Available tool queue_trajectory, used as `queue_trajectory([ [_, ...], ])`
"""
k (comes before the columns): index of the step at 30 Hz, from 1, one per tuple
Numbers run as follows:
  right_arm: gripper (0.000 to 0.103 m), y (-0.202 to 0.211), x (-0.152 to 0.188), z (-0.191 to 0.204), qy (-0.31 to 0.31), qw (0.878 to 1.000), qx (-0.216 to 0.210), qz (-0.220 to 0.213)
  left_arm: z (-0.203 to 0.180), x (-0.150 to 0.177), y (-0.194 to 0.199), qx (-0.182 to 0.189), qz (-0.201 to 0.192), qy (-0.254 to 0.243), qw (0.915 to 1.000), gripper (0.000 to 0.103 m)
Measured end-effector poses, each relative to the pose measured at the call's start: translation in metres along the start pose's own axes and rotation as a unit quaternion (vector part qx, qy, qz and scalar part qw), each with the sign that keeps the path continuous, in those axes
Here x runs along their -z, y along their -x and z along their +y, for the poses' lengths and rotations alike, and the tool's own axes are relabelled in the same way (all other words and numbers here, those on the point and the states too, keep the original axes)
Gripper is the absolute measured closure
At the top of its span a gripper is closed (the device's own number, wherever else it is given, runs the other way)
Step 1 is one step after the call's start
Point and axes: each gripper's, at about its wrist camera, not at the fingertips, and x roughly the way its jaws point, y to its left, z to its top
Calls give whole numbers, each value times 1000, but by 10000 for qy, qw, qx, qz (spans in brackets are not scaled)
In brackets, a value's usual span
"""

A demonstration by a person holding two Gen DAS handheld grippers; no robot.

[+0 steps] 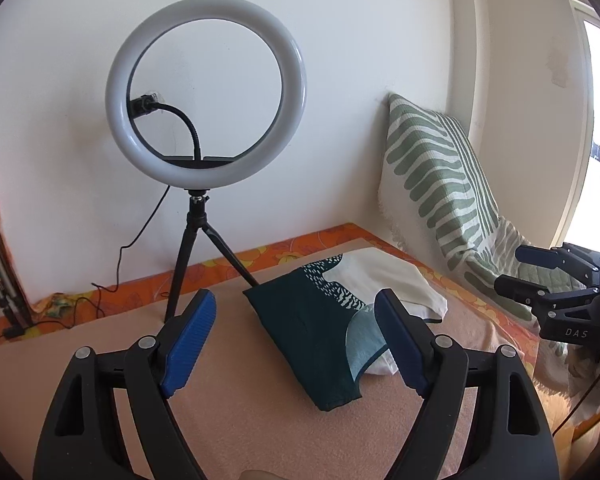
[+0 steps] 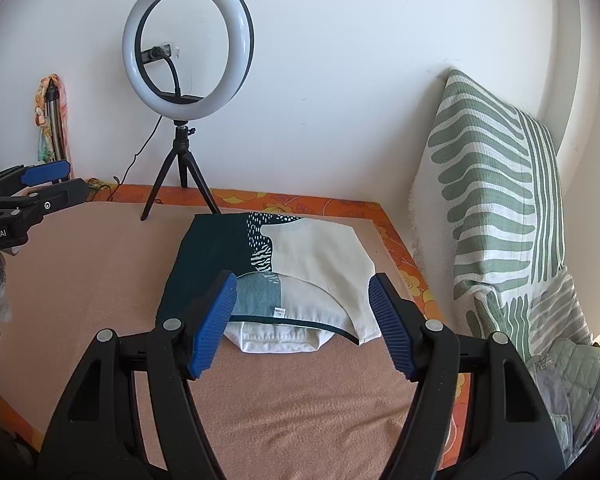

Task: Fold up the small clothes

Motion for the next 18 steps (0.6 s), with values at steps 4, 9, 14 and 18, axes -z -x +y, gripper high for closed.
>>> queue_trajectory([
  [4, 4, 27, 5, 17, -120, 9995, 18, -298, 1, 8, 31, -54, -39, -69, 10000, 18],
  [9, 1, 49, 13, 37, -229, 9989, 10, -412, 3, 24, 68, -116, -229, -99, 9996, 3],
  [14, 0, 62, 28, 51, -375, 9980, 69, -506, 5, 40, 92, -253, -179, -168, 9994, 2],
  [18, 0, 67, 40, 60, -503, 9974, 113, -510, 8, 53, 110, -430, -118, -75, 9990, 1],
])
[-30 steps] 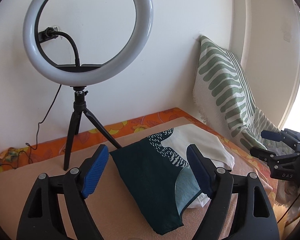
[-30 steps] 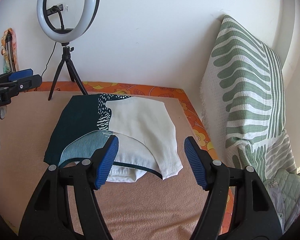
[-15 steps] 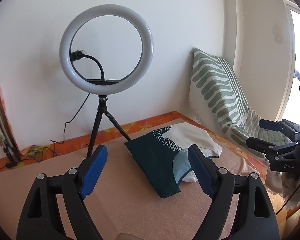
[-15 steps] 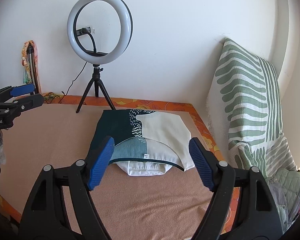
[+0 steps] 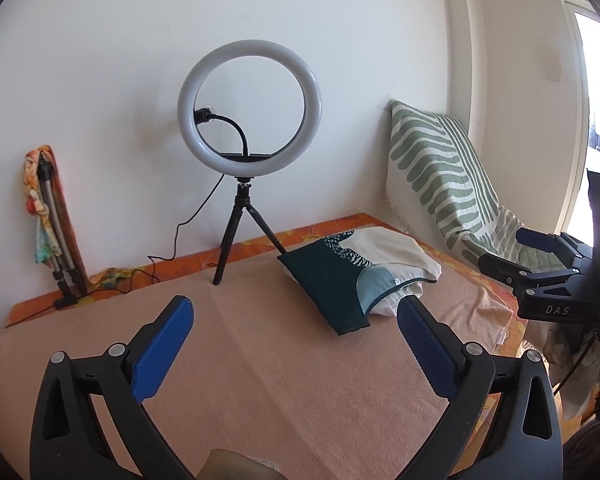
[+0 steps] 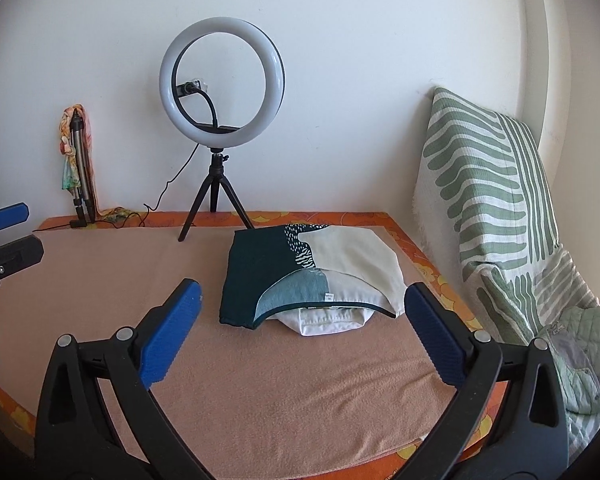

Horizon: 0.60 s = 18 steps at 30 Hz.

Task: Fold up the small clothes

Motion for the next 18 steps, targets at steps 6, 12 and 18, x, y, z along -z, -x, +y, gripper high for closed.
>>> queue_trajectory([
  [6, 0, 5, 12, 9, -97, 9999, 65, -88, 6, 14, 19, -106, -41, -26, 9999, 1],
  [12, 0, -1, 20, 14, -112, 9999, 91, -82, 7, 22, 29, -223, -120, -92, 9996, 1],
  [18, 0, -7, 25, 19, 0, 9999, 112, -76, 6, 25, 29, -302, -169, -174, 9993, 1],
])
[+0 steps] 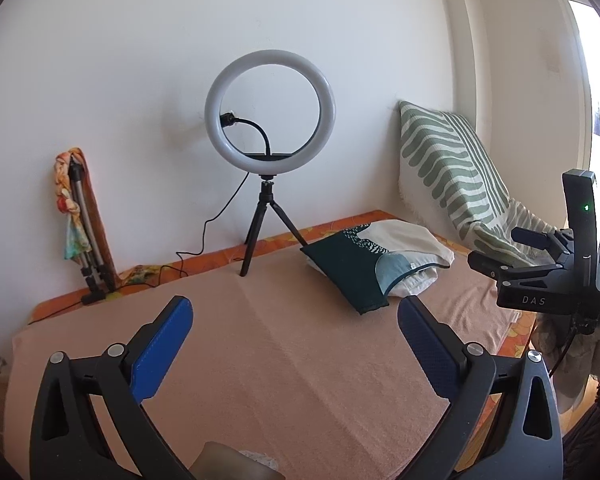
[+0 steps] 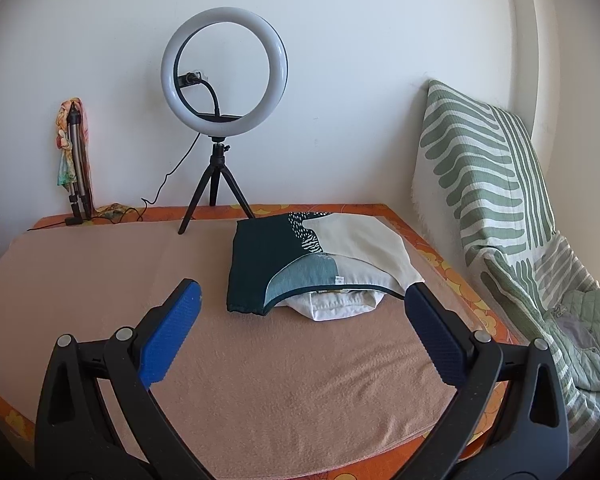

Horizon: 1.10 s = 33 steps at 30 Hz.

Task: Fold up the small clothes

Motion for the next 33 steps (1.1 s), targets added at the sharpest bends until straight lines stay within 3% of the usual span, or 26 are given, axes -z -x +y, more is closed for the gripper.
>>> queue_trajectory([
  [33, 0, -1, 2, 0, -83, 9999, -51, -56, -8, 4, 9, 48, -31, -159, 9999, 1],
])
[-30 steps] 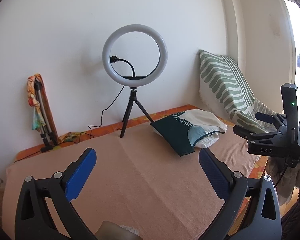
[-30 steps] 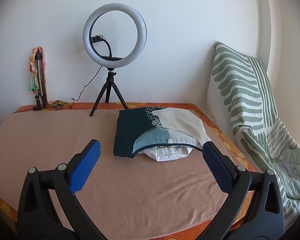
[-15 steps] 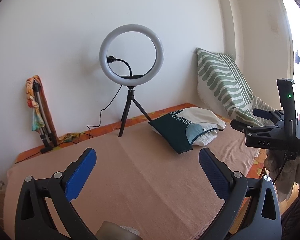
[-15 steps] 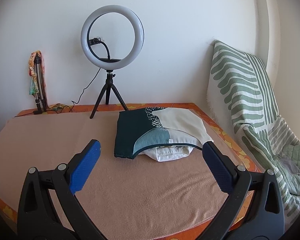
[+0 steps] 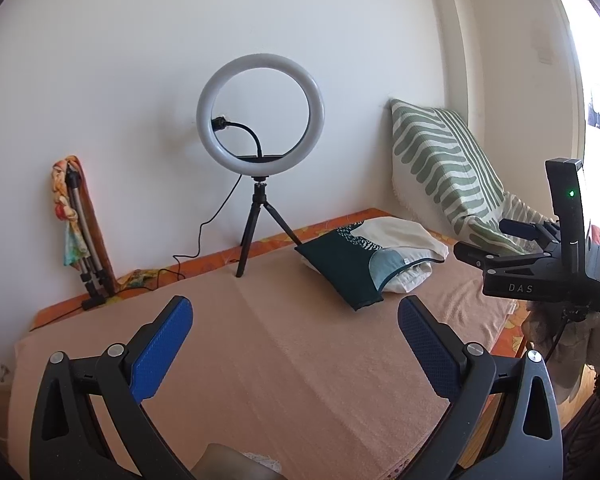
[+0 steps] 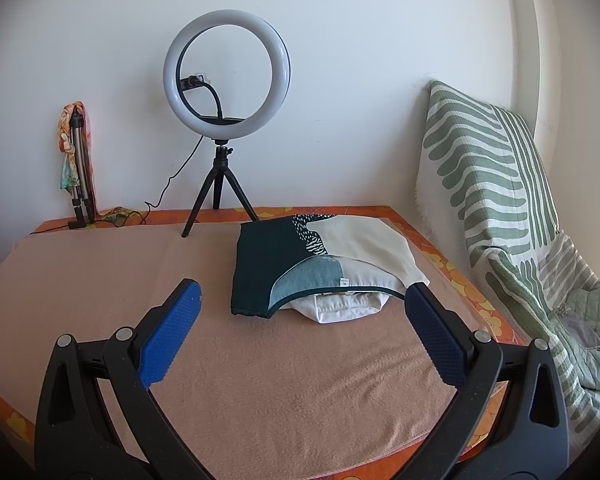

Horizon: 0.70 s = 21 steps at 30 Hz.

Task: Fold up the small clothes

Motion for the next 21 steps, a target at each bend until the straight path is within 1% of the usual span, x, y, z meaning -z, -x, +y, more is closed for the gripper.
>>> queue_trajectory([
  [21, 0, 1, 3, 13, 228, 9997, -52, -13, 1, 0, 2, -25, 47, 51, 10000, 1],
])
